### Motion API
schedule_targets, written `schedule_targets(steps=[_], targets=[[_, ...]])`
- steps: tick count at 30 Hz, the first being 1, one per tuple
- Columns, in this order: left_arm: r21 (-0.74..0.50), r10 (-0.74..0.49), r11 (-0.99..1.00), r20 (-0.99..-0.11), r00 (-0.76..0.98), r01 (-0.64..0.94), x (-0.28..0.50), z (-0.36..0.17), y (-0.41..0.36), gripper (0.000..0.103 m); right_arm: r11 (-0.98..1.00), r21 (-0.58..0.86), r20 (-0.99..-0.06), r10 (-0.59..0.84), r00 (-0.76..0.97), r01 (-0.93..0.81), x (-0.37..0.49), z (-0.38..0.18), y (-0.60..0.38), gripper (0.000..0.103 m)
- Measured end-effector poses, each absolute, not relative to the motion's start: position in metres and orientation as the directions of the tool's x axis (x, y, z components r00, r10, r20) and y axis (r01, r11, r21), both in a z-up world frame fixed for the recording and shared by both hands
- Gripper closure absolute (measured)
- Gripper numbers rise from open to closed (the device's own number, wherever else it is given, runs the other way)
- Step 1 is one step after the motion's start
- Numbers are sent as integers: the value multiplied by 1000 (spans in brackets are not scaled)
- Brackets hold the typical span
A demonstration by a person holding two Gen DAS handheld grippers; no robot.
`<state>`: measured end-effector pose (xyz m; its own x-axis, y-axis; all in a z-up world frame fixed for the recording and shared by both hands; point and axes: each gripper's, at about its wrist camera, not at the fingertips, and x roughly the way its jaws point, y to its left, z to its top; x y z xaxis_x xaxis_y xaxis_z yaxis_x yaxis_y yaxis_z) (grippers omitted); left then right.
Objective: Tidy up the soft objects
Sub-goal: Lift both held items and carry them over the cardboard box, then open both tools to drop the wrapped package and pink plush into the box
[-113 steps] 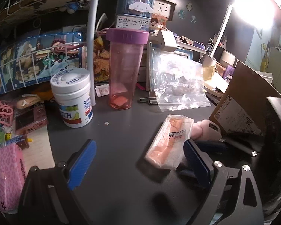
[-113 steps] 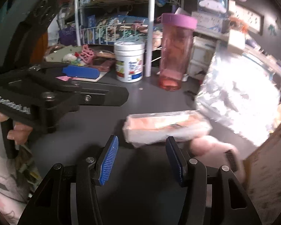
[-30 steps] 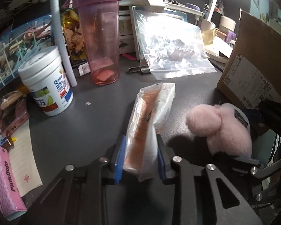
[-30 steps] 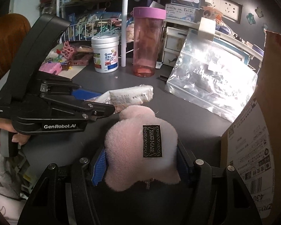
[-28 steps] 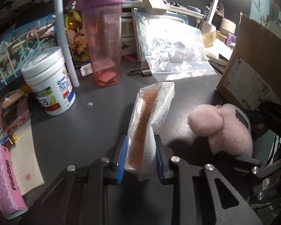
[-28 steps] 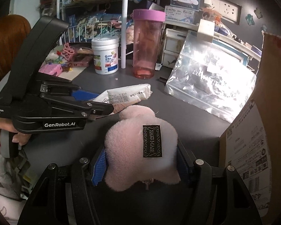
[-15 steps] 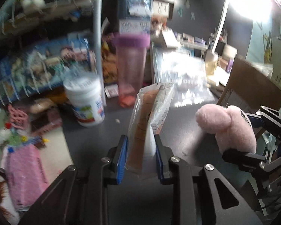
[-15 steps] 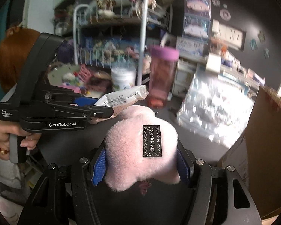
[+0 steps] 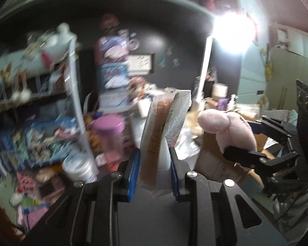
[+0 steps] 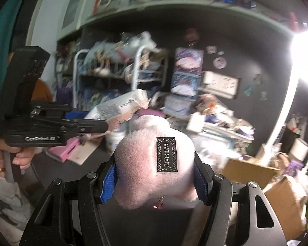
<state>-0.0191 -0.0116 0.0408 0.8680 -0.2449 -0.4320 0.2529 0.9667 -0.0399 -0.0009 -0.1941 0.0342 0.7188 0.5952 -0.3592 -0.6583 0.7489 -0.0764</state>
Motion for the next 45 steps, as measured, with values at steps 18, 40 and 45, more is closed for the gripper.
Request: schedule_targets(steps=[18,40,45], targets=[[-2,-447,858,-493,746,513,37,57,-183,78,910,-49,-434,351,830,-411,55,-9,-330,39],[42,-382,864,-592,709,501,70,31,-221,40,896,-95,-449,350,822,-433,50,-23,-343,26],[6,-400,873,-563,723,488,65,38,-209,23,893,-94,-451,355,819,-439,48,-22,-343,26]])
